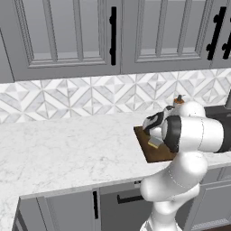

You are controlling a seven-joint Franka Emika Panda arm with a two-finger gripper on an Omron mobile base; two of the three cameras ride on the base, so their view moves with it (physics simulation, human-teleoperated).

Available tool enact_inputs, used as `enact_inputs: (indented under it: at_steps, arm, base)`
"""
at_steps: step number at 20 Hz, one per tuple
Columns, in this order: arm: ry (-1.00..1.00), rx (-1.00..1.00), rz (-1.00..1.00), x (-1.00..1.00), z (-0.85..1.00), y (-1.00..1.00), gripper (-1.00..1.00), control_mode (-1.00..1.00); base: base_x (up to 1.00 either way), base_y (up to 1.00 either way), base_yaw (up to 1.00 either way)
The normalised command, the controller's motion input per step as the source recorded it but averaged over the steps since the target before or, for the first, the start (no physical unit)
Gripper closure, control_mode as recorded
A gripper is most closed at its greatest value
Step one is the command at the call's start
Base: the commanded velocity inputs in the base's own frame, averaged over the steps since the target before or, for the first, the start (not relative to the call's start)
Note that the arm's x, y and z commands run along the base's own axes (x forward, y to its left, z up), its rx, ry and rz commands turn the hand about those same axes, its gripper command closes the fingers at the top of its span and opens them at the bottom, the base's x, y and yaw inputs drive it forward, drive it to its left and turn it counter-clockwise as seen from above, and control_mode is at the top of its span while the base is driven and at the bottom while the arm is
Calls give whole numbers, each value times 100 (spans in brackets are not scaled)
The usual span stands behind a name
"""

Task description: Pick up the sponge from the counter and clean the cutting board by briefly scrubbing or pressing down on the cutting board. Once finished, release the sponge.

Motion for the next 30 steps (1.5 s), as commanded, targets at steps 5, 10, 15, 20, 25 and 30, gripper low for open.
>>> enact_inputs:
  at_steps: [5, 10, 15, 20, 25, 30]
  arm:
    - [10, 0, 8, -100, -49, 15, 100, -100]
    - [13, 0, 9, -98, -52, 6, 100, -100]
    - [13, 0, 9, -86, -51, 4, 100, -100]
    - [8, 0, 4, -74, -20, 45, 100, -100]
    - [4, 0, 0, -41, -14, 56, 100, -100]
    - [1, 1, 2, 4, -47, -17, 100, -100]
  base:
    - [0, 0, 0]
    - [0, 0, 0]
    - [0, 0, 0]
    - [0, 0, 0]
    - [0, 0, 0]
    - [0, 0, 0]
